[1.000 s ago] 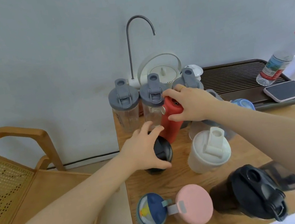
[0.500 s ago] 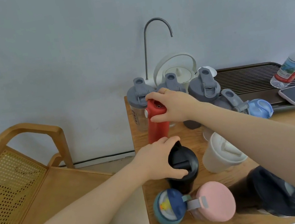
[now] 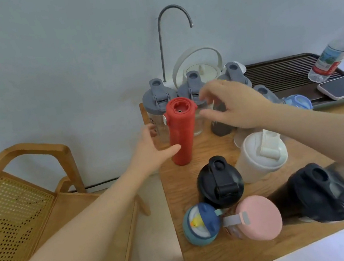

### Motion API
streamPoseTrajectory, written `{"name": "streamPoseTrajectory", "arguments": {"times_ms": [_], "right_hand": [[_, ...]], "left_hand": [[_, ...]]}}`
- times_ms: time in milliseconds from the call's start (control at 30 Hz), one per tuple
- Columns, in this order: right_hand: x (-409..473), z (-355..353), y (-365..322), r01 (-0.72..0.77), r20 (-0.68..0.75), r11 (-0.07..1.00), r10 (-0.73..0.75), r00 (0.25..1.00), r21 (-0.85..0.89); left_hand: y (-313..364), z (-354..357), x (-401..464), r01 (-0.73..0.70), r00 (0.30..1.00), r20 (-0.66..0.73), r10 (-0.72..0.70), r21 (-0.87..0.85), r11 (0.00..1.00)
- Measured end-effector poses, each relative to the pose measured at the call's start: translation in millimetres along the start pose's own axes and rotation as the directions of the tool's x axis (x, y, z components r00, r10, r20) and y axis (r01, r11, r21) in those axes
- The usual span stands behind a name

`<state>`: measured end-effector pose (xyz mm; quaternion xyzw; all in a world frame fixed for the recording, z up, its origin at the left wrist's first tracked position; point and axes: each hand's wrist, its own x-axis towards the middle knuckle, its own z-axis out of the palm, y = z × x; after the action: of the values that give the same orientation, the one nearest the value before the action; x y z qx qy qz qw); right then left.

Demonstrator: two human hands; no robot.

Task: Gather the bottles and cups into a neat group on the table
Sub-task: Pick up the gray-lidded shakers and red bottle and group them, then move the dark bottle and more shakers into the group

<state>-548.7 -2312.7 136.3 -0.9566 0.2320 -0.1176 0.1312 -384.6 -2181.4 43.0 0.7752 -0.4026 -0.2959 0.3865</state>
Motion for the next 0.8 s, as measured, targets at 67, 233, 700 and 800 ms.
{"name": "streamPoseTrajectory", "arguments": {"times_ms": [67,233,700,800], "right_hand": [[-12,7,-2,-0.028,0.343,0.999,0.033,0.939,-0.019],[-37,41,-10,-0.051,0.737,0.996,0.084,0.671,-0.066],[-35,47,-16,-0.092,0.631,0.993,0.118,0.767,-0.074],[-37,47,-20,-0.086,0.67,0.992,0.127,0.732,-0.093]], "left_hand": [[3,14,14,-0.023,0.999,0.029,0.026,-0.086,0.996],[3,43,36,-0.06,0.998,0.003,0.062,-0.199,0.978],[-20,25,24,-0.067,0.988,-0.151,0.045,-0.147,0.987],[-13,23,24,-0.068,0.993,-0.104,0.053,-0.137,0.988]]}}
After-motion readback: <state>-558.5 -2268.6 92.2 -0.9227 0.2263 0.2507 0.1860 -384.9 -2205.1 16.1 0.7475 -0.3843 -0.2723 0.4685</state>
